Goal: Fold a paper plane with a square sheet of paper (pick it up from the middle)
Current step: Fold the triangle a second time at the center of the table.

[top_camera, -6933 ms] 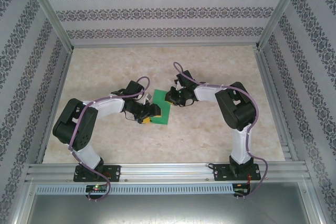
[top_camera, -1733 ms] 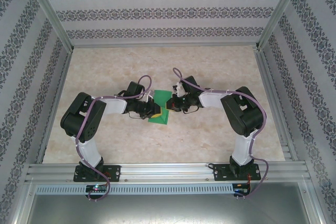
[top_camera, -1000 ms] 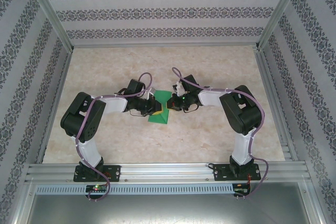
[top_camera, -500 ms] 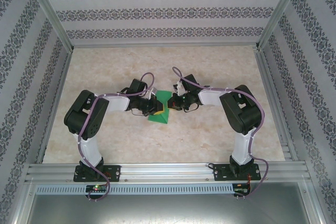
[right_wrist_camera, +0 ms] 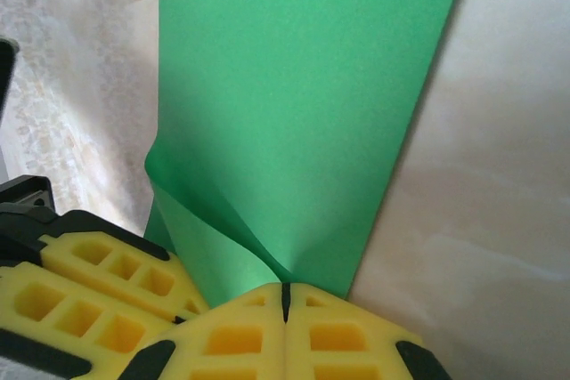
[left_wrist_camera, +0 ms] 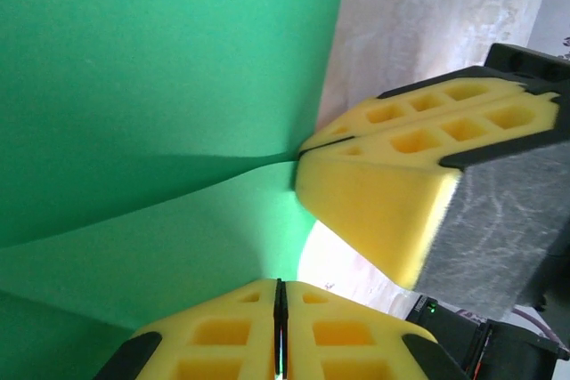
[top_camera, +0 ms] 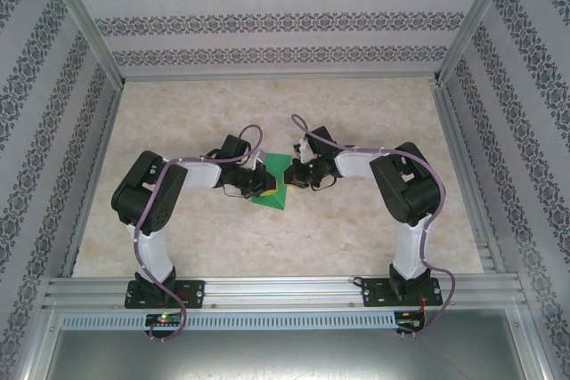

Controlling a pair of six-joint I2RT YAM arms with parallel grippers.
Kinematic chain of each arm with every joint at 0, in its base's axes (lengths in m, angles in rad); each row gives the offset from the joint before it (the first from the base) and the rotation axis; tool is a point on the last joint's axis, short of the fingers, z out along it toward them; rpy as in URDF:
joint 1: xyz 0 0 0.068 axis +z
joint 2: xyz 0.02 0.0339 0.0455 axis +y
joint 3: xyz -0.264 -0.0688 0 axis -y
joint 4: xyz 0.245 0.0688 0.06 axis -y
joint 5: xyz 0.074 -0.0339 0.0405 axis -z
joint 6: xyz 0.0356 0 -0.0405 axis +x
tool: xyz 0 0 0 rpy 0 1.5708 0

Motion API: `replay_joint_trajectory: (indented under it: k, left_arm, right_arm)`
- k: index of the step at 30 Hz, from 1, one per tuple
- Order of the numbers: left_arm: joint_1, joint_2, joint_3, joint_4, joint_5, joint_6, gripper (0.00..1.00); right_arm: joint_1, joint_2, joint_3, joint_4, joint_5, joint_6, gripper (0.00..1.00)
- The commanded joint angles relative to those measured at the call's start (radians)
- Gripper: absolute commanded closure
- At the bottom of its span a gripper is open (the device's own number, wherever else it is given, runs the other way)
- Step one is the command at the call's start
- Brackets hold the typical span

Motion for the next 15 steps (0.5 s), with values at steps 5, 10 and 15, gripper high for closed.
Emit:
replay_joint_trajectory:
  k: [5,10,15]
  left_arm:
    - [-0.013,0.014,0.017,-0.035,-0.011,0.028,0.88]
    - [-0.012,0.016,0.013,-0.039,-0.015,0.031,0.88]
    - [-0.013,0.016,0.010,-0.046,-0.017,0.031,0.88]
  right_arm:
    - [-0.010,0.027,0.022,-0.016,-0.003,-0.027,1.00]
    - [-0.010,0.030,0.024,-0.019,-0.002,-0.027,1.00]
    - [-0.010,0.034,0.024,-0.024,-0.003,-0.029,1.00]
